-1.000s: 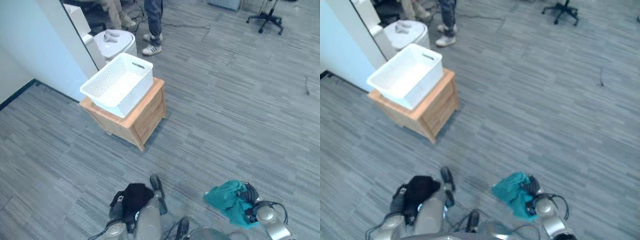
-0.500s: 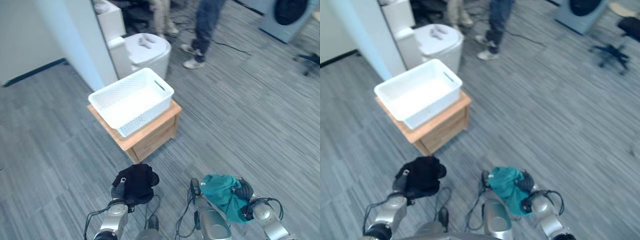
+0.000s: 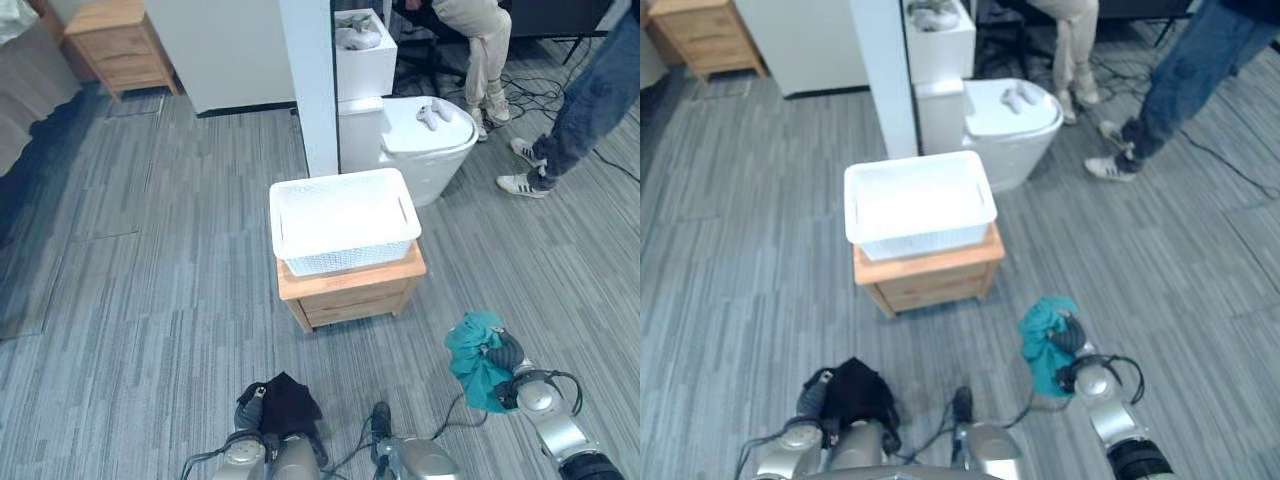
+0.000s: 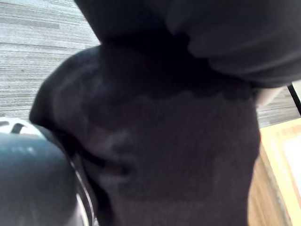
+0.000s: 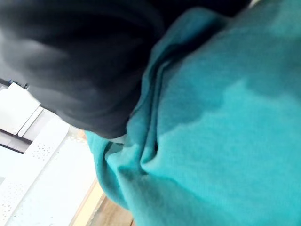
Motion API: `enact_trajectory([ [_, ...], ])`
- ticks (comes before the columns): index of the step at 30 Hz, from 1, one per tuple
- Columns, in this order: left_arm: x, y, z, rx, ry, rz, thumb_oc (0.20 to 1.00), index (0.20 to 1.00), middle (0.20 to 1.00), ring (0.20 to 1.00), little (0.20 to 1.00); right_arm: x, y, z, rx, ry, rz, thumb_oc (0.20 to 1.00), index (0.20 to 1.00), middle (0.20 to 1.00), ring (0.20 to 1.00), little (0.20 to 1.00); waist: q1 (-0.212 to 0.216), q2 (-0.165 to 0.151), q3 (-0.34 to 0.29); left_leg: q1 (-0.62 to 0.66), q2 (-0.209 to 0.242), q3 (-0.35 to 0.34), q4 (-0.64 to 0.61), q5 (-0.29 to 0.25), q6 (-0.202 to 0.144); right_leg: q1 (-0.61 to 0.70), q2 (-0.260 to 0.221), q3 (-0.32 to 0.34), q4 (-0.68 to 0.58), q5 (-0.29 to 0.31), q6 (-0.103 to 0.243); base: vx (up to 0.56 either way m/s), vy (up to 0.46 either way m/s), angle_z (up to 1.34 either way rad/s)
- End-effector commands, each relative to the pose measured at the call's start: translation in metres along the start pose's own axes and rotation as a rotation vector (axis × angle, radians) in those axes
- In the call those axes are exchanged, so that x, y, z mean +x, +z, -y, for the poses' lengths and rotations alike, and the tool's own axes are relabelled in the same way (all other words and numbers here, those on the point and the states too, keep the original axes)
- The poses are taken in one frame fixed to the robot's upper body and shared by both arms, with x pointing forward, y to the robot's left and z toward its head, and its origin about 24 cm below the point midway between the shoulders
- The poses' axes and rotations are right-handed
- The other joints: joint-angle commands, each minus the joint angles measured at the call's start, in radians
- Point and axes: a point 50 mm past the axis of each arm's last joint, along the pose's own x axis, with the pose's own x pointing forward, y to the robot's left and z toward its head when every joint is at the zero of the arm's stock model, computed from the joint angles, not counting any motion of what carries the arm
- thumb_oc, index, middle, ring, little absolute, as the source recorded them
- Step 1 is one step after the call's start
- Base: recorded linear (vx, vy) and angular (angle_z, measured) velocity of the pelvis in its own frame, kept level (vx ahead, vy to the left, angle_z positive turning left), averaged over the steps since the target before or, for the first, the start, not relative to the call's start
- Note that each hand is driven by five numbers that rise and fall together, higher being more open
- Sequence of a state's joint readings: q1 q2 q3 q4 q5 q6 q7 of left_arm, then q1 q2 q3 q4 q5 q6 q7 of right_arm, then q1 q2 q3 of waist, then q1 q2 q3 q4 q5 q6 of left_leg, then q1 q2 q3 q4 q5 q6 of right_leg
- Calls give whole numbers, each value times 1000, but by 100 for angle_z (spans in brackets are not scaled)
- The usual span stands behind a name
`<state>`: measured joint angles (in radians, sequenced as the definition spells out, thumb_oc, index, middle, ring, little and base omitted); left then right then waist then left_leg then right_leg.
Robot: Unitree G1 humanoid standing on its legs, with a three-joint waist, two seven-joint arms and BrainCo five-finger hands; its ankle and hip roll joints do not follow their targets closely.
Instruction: Tidy up the quilt and then pick up the clothes from the bed and put them into the laundry hamper.
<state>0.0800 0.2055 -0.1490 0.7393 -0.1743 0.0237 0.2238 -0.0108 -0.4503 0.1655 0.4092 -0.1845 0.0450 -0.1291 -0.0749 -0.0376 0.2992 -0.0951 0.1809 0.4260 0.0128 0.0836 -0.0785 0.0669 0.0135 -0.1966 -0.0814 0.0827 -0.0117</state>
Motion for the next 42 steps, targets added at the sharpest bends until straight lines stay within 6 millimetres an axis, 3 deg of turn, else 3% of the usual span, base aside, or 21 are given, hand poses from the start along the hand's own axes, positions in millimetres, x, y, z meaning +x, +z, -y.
enact_trajectory([
  [1,4,31,-20,93,19,145,200,200,200,200,200,-5,10,22,-26,-80,86,200,200,200,200,200,-25,-5,-28,138,-49,-20,-69,-41,20,-37,-197,-15,358,-148,205,95,145,13],
  [3,6,34,-28,151,53,152,200,200,200,200,200,-4,15,22,-6,-96,101,200,200,200,200,200,-45,-25,-13,173,-66,-33,-81,-57,34,-111,-219,32,495,-60,236,83,68,38],
  [4,6,36,-31,165,64,158,200,200,200,200,200,-5,17,23,2,-104,110,200,200,200,200,200,-51,-26,-15,177,-56,-44,-86,-57,31,-144,-208,67,485,-50,233,82,-54,68],
  [7,7,43,-34,173,63,188,200,200,200,200,200,-6,20,31,13,-144,128,200,200,200,200,200,-90,-36,-22,203,-61,-101,-97,-82,14,-175,-160,184,304,-96,210,172,-76,62],
  [8,7,43,-35,173,64,189,200,200,200,200,200,-6,20,31,14,-144,129,200,200,200,200,200,-90,-35,-23,200,-59,-101,-98,-78,13,-174,-158,183,296,-89,208,260,-123,66],
  [9,9,50,-37,200,63,206,200,200,200,200,200,-8,25,48,14,-209,158,200,200,200,200,200,-127,-46,-29,214,-69,-162,-100,-106,8,-194,-131,309,161,-74,219,165,-139,87],
  [10,10,52,-38,208,64,211,200,200,200,200,200,-9,24,52,15,-226,159,200,200,200,200,200,-132,-50,-33,211,-69,-176,-100,-108,6,-202,-133,328,134,-52,225,173,-135,112],
  [14,11,53,-40,236,67,215,200,200,200,200,200,-9,48,79,-35,-330,272,200,200,200,200,200,-129,-69,-60,224,-74,-185,-100,-118,4,-168,-175,315,64,-27,235,109,-87,77],
  [15,11,50,-37,221,58,203,200,200,200,200,200,-7,74,100,-81,-378,367,200,200,200,200,200,-120,-74,-76,229,-72,-184,-100,-118,-1,-151,-175,322,49,-13,238,119,-75,28],
  [17,11,50,-35,215,53,207,200,200,200,200,200,-5,85,109,-106,-394,406,200,200,200,200,200,-117,-72,-79,231,-69,-183,-100,-121,-3,-142,-176,319,36,-6,238,101,-79,10],
  [18,11,50,-28,211,26,213,200,200,200,200,200,-4,117,127,-151,-422,515,200,200,200,200,200,-104,-73,-84,227,-64,-187,-100,-117,-8,-130,-176,312,18,5,237,48,-62,10],
  [19,11,50,-28,208,26,214,200,200,200,200,200,-4,118,127,-153,-422,518,200,200,200,200,200,-106,-71,-82,227,-64,-187,-100,-117,-9,-129,-176,312,17,6,237,74,-102,11],
  [20,10,48,-21,219,-4,211,200,200,200,200,200,-4,144,140,-182,-447,602,200,200,200,200,200,-97,-67,-84,221,-56,-187,-100,-113,-16,-126,-177,302,6,8,237,27,-42,5],
  [21,11,49,-20,216,-3,212,200,200,200,200,200,-3,146,141,-183,-447,605,200,200,200,200,200,-101,-64,-83,220,-56,-187,-100,-113,-17,-126,-176,301,6,8,236,48,-94,-3],
  [22,11,50,-15,228,-22,217,200,200,200,200,200,-6,174,148,-208,-457,697,200,200,200,200,200,-92,-58,-79,212,-49,-189,-100,-108,-23,-128,-173,295,2,10,235,22,-55,0],
  [23,11,50,-15,226,-22,217,200,200,200,200,200,-6,175,148,-208,-457,698,200,200,200,200,200,-93,-57,-78,212,-49,-189,-100,-108,-23,-128,-173,295,2,11,235,50,-87,-4],
  [25,10,52,-4,218,-54,230,200,200,200,200,200,-13,230,149,-247,-456,876,200,200,200,200,200,-78,-39,-77,197,-35,-189,-100,-97,-36,-129,-167,281,-6,6,228,56,-68,-6],
  [31,9,55,3,196,-70,244,200,200,200,200,200,-17,272,126,-293,-376,1007,200,200,200,200,200,-69,-18,-74,188,-21,-194,-100,-86,-46,-124,-159,271,-6,-3,218,26,-35,5],
  [34,9,59,3,192,-66,265,200,200,200,200,200,-14,281,115,-333,-339,1019,200,200,200,200,200,-63,-9,-69,182,-17,-199,-100,-80,-50,-125,-157,265,-6,-6,215,13,-41,8],
  [35,7,71,1,189,-58,320,200,200,200,200,200,-9,283,111,-373,-328,1003,200,200,200,200,200,-55,-2,-60,172,-16,-205,-100,-74,-53,-129,-156,261,-6,-5,212,-14,-61,8],
  [42,-10,127,-26,141,60,596,200,200,200,200,200,30,231,98,-381,-290,754,200,200,200,200,200,-30,49,-35,133,-17,-227,-100,-58,-61,-146,-158,234,-6,-10,209,-7,-38,15],
])
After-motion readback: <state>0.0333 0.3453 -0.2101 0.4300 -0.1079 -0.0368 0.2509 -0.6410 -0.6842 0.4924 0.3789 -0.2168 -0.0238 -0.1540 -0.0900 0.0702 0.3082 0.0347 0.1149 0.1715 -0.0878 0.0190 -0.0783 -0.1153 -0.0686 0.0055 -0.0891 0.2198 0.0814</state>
